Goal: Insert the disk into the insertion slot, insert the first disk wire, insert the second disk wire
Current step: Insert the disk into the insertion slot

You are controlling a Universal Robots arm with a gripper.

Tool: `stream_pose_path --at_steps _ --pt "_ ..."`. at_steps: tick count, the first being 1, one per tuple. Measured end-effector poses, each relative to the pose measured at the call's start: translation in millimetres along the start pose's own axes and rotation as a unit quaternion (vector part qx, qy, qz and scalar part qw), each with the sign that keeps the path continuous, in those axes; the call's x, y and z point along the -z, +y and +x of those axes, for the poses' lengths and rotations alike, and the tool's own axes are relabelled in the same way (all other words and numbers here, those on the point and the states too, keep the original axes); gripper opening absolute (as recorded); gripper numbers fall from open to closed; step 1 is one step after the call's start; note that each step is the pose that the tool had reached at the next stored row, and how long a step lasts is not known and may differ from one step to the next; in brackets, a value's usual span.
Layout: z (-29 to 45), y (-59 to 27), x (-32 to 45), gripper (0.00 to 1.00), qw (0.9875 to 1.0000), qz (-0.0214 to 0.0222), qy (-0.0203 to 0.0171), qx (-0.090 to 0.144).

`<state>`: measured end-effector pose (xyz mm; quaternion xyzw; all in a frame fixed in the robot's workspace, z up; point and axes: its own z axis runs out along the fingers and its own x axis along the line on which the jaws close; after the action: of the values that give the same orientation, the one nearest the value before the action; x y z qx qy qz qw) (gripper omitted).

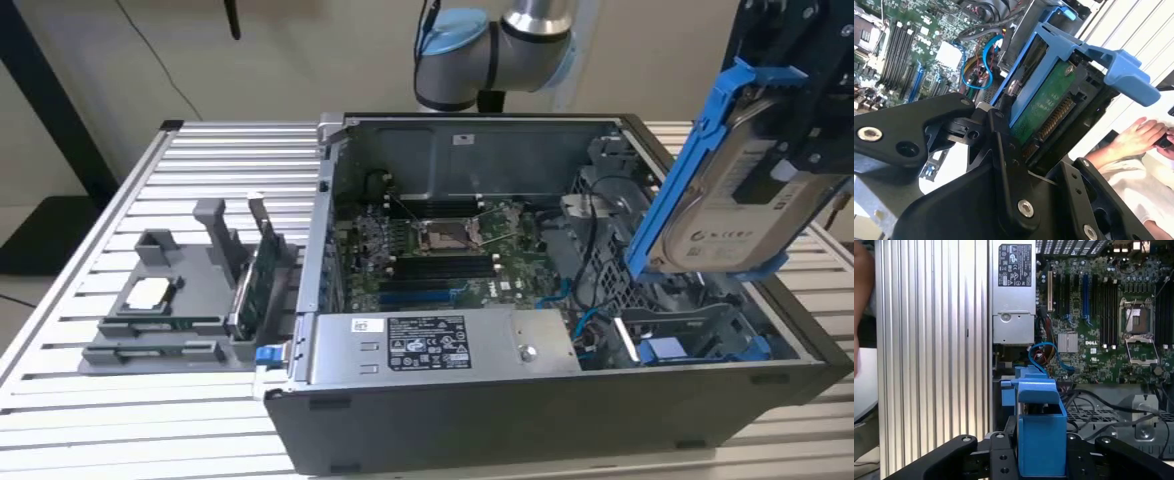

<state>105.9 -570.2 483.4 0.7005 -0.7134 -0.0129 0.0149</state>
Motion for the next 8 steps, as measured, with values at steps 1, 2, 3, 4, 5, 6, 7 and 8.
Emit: stream_pose_path --at_steps 1,2,3,4,5,6,7,8 --pt "0.0 0.0 -0.3 0.33 1.0 0.0 0.0 0.0" --pt "0.0 0.0 -0.6 0.33 1.0 0.0 0.0001 0.0" --pt "0.0 -0.1 -0.9 0.33 1.0 0.0 0.0001 0.0" --pt "0.0 -0.1 -1.3 0.33 1.0 0.0 0.0 0.0" --pt "0.0 -0.1 -1.6 0.33 1.0 0.0 0.0 0.0" --pt "0.0 -0.1 -1.8 0.33 1.0 0.0 0.0001 0.0" --pt "0.0 -0.1 -1.8 0.33 1.0 0.0 0.0002 0.0" --pt "0.0 -0.1 -1.9 0.33 1.0 0.0 0.0001 0.0"
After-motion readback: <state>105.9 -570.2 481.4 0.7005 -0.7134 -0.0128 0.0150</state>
